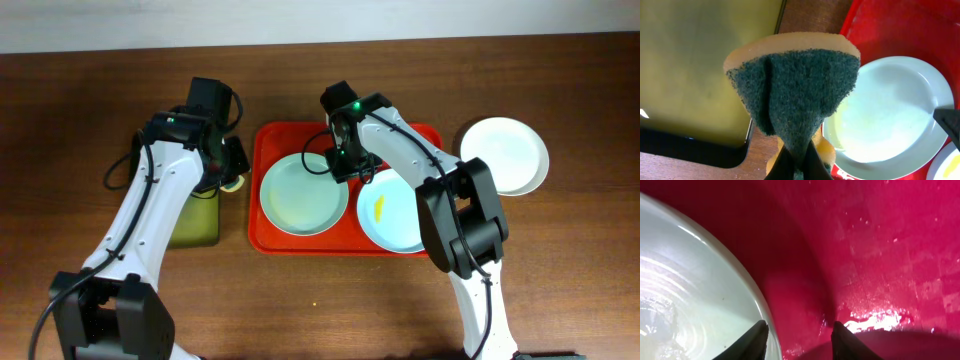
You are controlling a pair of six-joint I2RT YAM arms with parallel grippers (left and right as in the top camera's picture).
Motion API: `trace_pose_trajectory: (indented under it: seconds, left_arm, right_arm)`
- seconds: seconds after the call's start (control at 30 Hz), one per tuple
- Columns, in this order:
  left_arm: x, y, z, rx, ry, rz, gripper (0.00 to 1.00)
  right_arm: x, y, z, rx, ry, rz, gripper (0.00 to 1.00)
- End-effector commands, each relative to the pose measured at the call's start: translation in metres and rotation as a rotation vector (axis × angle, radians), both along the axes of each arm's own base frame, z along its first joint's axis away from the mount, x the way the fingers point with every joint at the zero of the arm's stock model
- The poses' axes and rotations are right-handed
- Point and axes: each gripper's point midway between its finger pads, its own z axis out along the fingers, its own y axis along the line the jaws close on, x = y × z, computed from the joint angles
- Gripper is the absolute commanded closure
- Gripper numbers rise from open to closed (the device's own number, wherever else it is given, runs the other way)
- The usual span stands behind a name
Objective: Clean dirty plates on tray and stack at the side
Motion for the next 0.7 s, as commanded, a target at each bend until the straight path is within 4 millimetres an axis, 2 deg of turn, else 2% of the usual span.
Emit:
trace_pose_trajectory:
  seconds: [0.0, 0.03, 0.07, 0.1, 0.17, 0.2, 0.3, 0.4, 0.5, 0.67]
  left_arm:
    - [0.001, 0.001, 0.005, 0.002, -0.013, -0.014, 1.00]
    - [0.001, 0.001, 0.005, 0.002, -0.013, -0.014, 1.00]
    - [0.001, 0.001, 0.005, 0.002, -0.013, -0.014, 1.00]
    - [0.001, 0.001, 0.005, 0.002, -0.013, -0.014, 1.00]
    - [0.001, 0.001, 0.005, 0.002, -0.013, -0.014, 1.00]
    - [0.001, 0.001, 0.005, 0.002, -0.013, -0.014, 1.00]
    - [0.001, 0.001, 0.005, 0.001, -0.013, -0.014, 1.00]
    - [0.001, 0.001, 0.005, 0.001, -0.013, -0.014, 1.00]
    - [0.001, 0.001, 0.005, 0.001, -0.013, -0.014, 1.00]
    - [0.001, 0.001, 0.005, 0.002, -0.013, -0.014, 1.00]
  right_arm:
    - [-0.012, 0.001, -0.019, -0.008, 0.029, 0.014, 0.62]
    - [-0.014, 0.000, -0.023, -0.012, 0.034, 0.010, 0.73]
    - [-0.014, -0.001, -0.024, -0.016, 0.035, 0.009, 0.91]
    - [-0.013, -0.004, -0.023, -0.032, 0.027, -0.014, 0.96]
    - [-0.006, -0.012, -0.013, -0.077, -0.005, -0.064, 0.96]
    - [0.001, -0.017, 0.002, -0.109, -0.036, -0.069, 0.96]
    - [0.017, -0.032, 0.064, -0.216, -0.145, -0.075, 0.96]
    - [0.021, -0.043, 0.117, -0.340, -0.264, -0.115, 0.96]
    - [0.016, -0.039, 0.159, -0.447, -0.364, -0.079, 0.96]
    - [0.014, -0.036, 0.233, -0.848, -0.694, 0.007, 0.96]
